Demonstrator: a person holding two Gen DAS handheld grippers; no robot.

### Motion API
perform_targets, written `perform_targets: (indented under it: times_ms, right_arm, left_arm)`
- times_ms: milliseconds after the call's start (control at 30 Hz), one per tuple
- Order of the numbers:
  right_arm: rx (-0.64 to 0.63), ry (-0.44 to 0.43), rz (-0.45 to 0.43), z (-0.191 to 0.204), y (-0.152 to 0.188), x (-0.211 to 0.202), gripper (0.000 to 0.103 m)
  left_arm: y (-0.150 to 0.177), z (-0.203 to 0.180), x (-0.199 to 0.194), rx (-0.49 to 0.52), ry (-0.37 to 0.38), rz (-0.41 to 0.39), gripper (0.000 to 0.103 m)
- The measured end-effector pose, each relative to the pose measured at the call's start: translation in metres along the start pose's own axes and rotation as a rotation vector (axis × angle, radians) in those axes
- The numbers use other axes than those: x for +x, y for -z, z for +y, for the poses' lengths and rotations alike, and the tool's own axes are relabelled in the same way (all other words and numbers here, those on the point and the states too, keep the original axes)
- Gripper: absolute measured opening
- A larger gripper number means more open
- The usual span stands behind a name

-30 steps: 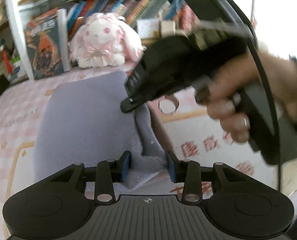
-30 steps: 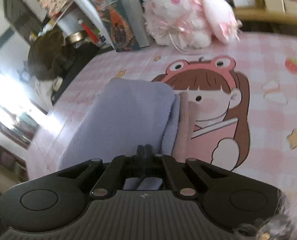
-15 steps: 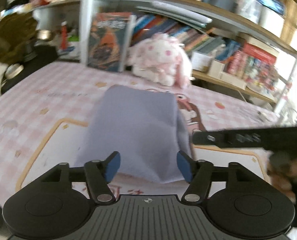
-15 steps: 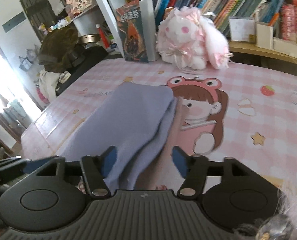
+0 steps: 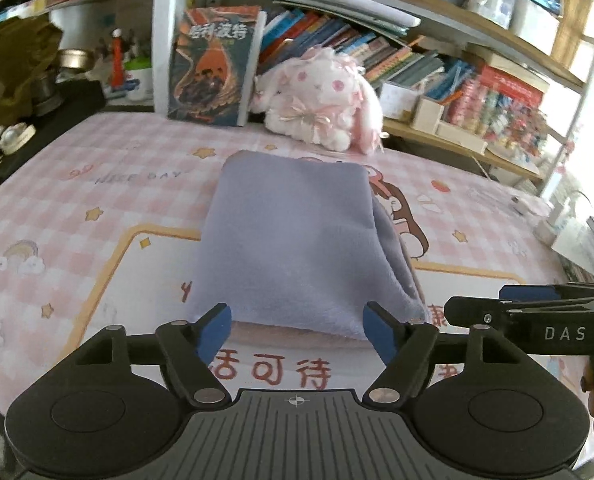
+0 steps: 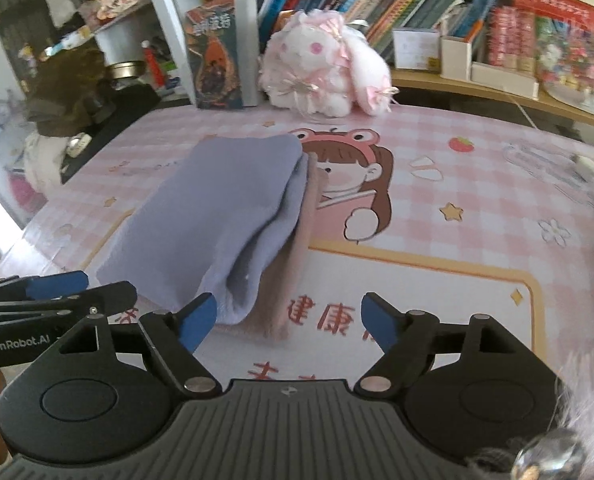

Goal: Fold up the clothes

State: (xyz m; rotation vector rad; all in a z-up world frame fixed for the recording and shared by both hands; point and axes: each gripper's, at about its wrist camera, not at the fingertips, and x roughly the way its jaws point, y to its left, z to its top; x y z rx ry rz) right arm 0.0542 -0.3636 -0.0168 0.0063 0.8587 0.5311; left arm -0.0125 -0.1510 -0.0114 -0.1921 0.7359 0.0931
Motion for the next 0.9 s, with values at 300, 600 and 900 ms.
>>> perform_targets:
  times_ms: [300,600,900]
  right_arm:
    - [0.079,0.123,-0.008,0.045,0.021,-0.009,0.082]
    - [0.207,0.194,-0.012,0.069,0.033,-0.008,0.084]
    - [0.333,0.151,-0.011,0.054,0.018,0.005,0.084]
  left_arm:
    - [0.0,0.032,-0.004,0.089,0.093,0.035,0.083]
    - [-0.008,0.074,0.01,0.051,0.199,0.132,0.085]
    - [-0.033,0.103,0.038,-0.062,0.283,0.117,0.085]
